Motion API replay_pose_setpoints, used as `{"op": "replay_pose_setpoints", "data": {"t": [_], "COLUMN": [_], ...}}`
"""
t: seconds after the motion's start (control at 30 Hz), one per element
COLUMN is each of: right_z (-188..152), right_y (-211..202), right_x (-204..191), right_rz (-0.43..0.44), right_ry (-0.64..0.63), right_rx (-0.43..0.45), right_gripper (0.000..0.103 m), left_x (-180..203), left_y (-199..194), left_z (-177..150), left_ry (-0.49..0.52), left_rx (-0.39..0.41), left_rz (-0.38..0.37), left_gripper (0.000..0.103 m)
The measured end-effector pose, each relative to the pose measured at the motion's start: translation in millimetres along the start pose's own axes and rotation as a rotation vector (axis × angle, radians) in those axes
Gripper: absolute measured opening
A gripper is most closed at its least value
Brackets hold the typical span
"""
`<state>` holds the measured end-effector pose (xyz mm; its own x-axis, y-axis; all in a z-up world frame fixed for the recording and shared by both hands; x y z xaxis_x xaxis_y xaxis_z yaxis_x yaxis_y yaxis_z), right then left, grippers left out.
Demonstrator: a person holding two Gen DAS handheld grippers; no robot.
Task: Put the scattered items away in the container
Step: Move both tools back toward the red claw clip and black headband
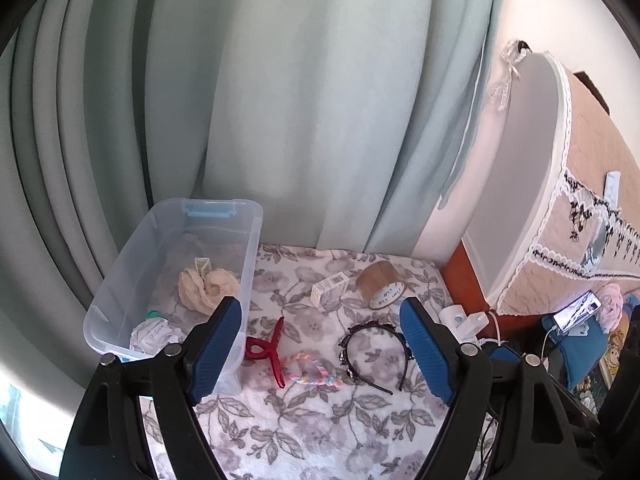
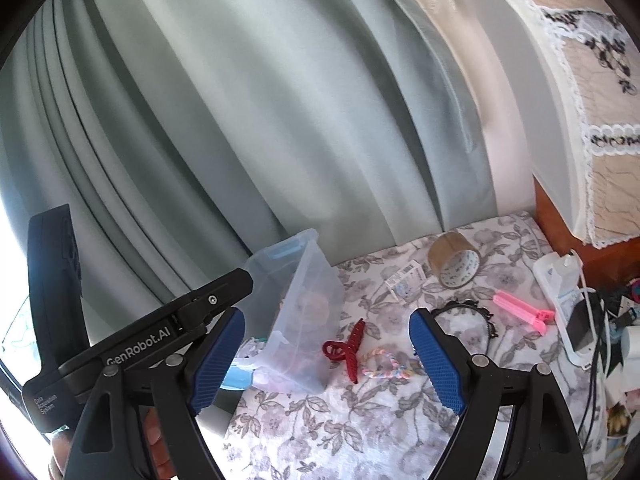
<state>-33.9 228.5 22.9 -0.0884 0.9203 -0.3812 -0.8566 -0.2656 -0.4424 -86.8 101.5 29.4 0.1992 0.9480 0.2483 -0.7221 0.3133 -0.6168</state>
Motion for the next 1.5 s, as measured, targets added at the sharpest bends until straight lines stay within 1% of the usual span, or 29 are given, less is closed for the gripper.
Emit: {"op": "replay_pose_setpoints", "data": {"t": [0.17,0.27,0.33,0.4,0.53,0.67,0.8,1.0,1.2,1.5], "right_z": [-6,-9,-12,-16,-25,-31,-41,-61,-75,-104], "right_y": [-1,0,1,3,10,18,28,48,67,91], "right_x": [11,16,19,22,29,34,39,47,53,72], "right_rz": [-0.019,-0.026,-0.030,-0.038,-0.048,-0.058,-0.065,-0.084,-0.096,-0.119], "right_ry": [0.011,0.024,0.031,0.033,0.049,0.050,0.052,0.073,0.073,0.089], "right_rx": [-0.011,-0.018,-0.024,-0.034,-0.061,-0.082,-0.113,-0.180,-0.231,-0.328], "right_gripper": [0.087,0.087,0.088,0.088,0.088,0.088,0.088,0.089,0.089,0.089], "left_x": [7,10,9,9,9,8,4,-6,-18,-28], "left_y": [8,12,15,20,33,43,54,78,97,135], "left_z": [-7,-10,-11,-13,-20,-24,-31,-47,-61,-93], "left_ry": [0.021,0.032,0.034,0.039,0.050,0.061,0.065,0.057,0.029,0.023], "left_rx": [-0.016,-0.020,-0.012,-0.010,-0.040,-0.043,-0.061,-0.116,-0.161,-0.276], "left_rz": [0.006,-0.006,-0.006,-0.005,-0.007,-0.017,-0.018,-0.004,-0.009,0.003], "left_gripper": [0.086,0.087,0.093,0.095,0.095,0.095,0.095,0.095,0.095,0.095]}}
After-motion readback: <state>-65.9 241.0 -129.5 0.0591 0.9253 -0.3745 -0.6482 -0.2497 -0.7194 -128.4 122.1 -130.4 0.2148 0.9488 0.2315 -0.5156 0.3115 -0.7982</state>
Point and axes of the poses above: each gripper's, at about its wrist camera, not at the fingertips, and y roughly the way its jaws point, x to its right, z to its top, the point moved 8 cm from there along y, roughly the way its jaws point, and after that the axes turned 9 degrees about -y, right-handed, at the moved point
